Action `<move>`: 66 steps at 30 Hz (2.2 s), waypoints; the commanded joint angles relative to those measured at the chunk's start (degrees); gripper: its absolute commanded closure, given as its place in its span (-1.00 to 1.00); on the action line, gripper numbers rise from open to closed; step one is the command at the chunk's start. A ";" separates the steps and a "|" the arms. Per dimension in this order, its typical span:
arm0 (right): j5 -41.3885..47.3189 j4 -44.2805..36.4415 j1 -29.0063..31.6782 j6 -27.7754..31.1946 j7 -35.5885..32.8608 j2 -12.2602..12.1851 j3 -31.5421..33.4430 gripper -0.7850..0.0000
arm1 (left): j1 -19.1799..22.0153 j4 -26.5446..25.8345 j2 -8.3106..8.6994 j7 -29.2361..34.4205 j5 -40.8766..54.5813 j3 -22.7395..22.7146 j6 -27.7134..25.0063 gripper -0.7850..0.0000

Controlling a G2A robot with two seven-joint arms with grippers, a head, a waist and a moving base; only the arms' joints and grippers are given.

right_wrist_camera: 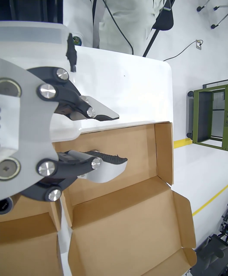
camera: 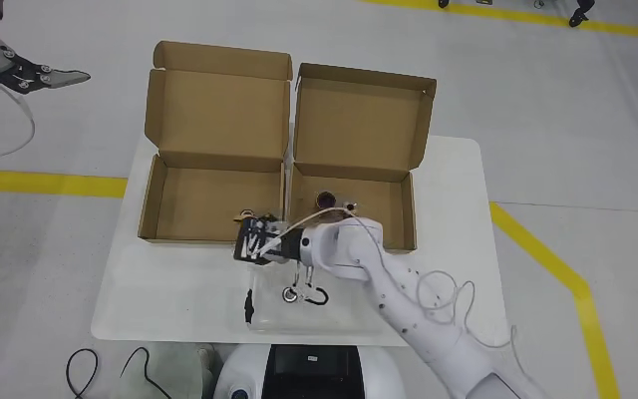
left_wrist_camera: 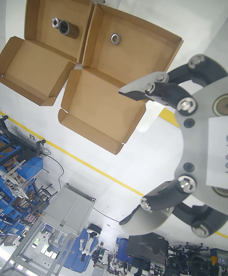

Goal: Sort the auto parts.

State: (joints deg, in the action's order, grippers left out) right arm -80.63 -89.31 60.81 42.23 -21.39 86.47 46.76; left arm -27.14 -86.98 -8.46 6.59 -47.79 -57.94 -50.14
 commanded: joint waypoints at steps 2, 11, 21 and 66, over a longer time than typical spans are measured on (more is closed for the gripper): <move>-1.64 -4.04 4.73 2.65 0.40 -1.60 3.02 0.28 | 0.00 0.00 0.00 0.00 0.00 0.00 0.00 -1.00; -9.19 -11.95 15.29 9.08 5.02 -5.49 10.06 0.29 | 0.00 0.00 0.00 0.00 0.00 0.00 0.00 -1.00; -13.44 -11.84 18.27 13.02 4.69 -7.41 10.28 0.28 | 0.00 0.00 0.00 0.00 0.00 0.00 0.00 -1.00; -11.13 -0.67 8.62 3.51 -16.04 -6.19 -5.05 0.18 | 0.00 0.00 0.00 0.00 0.00 0.00 0.00 -1.00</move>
State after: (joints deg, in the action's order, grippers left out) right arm -91.61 -90.05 69.49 45.98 -37.46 80.28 41.85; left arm -27.14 -86.98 -8.46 6.59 -47.79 -57.94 -50.14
